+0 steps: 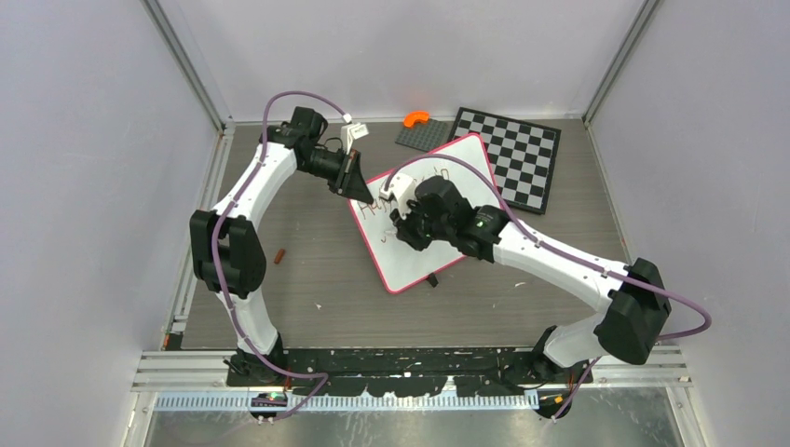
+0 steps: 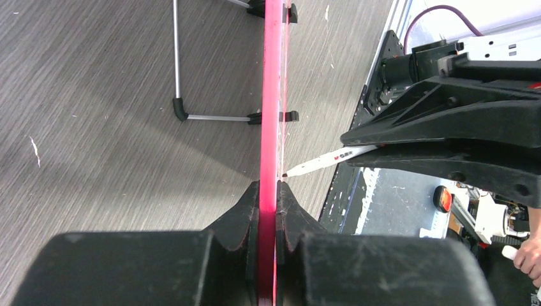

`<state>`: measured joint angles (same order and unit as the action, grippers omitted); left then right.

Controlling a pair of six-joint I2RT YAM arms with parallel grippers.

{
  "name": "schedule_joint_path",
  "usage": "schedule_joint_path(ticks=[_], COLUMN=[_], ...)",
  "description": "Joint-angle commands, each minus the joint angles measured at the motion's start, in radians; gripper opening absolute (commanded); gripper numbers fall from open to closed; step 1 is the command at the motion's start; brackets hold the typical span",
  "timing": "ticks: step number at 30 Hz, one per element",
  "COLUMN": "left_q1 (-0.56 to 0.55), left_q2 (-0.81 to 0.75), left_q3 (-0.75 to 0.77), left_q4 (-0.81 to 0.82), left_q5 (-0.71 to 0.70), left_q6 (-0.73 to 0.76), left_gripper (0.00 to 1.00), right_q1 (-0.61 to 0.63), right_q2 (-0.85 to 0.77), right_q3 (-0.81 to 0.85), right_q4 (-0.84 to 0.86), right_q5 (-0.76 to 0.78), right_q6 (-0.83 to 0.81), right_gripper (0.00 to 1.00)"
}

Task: Write a sentence on the whiteboard

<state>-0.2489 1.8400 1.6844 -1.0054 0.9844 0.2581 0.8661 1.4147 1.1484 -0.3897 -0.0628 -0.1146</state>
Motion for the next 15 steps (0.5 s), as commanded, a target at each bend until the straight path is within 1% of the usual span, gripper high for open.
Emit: schedule_joint_path(ticks=[1,6,15], left_q1=[-0.001,-0.001,-0.001], left_q2=[0.014,0.009,0.006], left_q3=[-0.01,-0.009,-0.014], left_q4=[-0.013,-0.013,-0.012], left_q5=[-0.136,-0.142,-0.146], left_q6=[0.062,0.064,0.064], left_gripper=[0.0,0.0,0.0], right_q1=[-0.007,-0.006,-0.004], right_q2=[0.005,0.019,-0.014], right_q3=[0.088,0.086,-0.003], right_q4=[0.037,0.018,-0.026], right_q5=[0.041,0.02,-0.006], right_q6=[-0.014,-0.015,-0.016], right_gripper=[0.0,0.0,0.0])
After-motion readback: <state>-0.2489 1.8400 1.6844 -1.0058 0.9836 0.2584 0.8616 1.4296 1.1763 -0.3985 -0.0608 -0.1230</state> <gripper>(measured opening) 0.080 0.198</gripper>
